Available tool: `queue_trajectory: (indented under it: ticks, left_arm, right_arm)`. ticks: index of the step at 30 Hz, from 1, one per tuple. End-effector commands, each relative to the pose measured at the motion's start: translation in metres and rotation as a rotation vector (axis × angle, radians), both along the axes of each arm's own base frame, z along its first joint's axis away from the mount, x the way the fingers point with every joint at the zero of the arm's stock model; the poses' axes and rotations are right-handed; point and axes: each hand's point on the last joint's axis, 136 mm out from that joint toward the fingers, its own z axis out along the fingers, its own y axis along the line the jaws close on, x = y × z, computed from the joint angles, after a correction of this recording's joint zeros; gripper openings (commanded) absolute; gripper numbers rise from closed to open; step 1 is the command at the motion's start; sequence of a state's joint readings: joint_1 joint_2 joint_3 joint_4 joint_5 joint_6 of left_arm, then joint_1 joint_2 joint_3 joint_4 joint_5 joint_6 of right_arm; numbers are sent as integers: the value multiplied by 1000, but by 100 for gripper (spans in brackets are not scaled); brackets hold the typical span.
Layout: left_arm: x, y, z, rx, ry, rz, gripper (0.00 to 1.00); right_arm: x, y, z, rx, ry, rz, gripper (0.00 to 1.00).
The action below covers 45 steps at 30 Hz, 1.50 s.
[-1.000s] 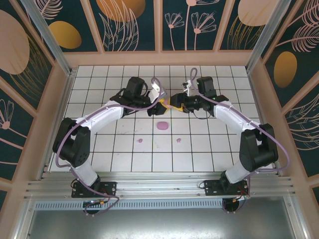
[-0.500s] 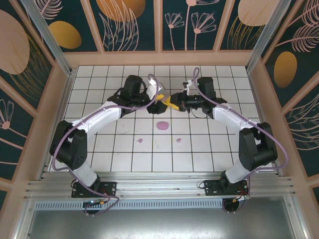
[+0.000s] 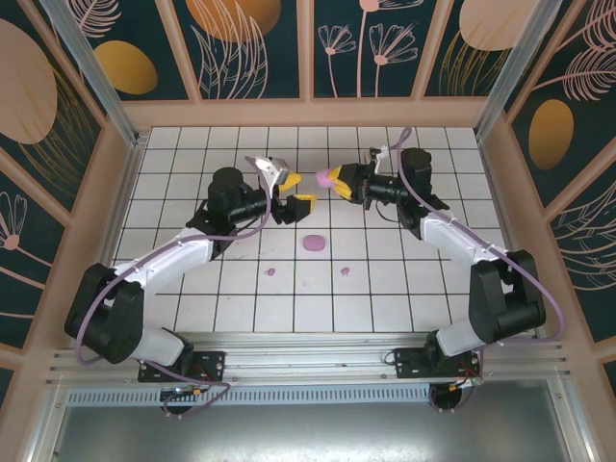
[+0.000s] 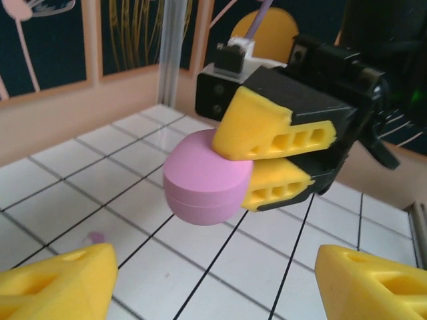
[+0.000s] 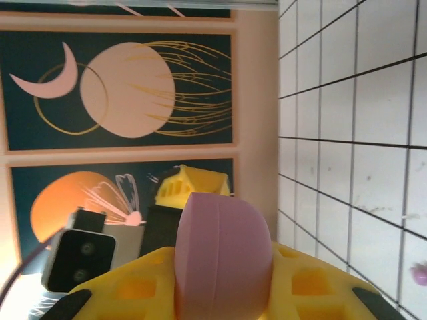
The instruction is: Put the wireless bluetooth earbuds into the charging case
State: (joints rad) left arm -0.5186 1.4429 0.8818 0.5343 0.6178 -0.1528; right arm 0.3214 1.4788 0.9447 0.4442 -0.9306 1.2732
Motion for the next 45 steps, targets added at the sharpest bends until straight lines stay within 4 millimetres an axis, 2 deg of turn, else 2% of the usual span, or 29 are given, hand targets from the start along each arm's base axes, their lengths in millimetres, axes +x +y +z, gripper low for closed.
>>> queue_trajectory:
  ticks: [1, 7, 15, 17, 18, 22, 28, 35, 39, 45]
  left_arm:
    - [-10, -6, 30, -120, -66, -90, 75]
    - [-10, -12, 32, -164, -53, -167, 72]
    - [1, -20, 33, -185, -27, -223, 65]
    - [2, -21, 27, -180, -12, -229, 64]
    - [4, -22, 40, -190, -43, -232, 64]
    - [8, -26, 41, -187, -43, -244, 63]
    - [10, -29, 40, -187, -35, -266, 48]
    - [10, -28, 30, -163, -31, -246, 58]
    - [10, -26, 25, -145, -29, -238, 50]
    - [9, -24, 24, -134, -37, -232, 49]
  right_arm:
    - [-2, -3, 29, 76, -33, -24, 10]
    - [-11, -3, 36, 77, -30, -1, 9]
    - [-19, 1, 47, 77, -48, 13, 9]
    - [-20, 3, 46, 74, -48, 24, 9]
    - [-22, 5, 46, 74, -49, 30, 9]
    - [-24, 11, 46, 80, -48, 44, 9]
    - [-26, 14, 51, 98, -47, 55, 9]
    - [-28, 13, 52, 103, -44, 51, 9]
    - [-29, 12, 53, 100, -47, 46, 9]
    - [-29, 11, 51, 101, -42, 42, 8]
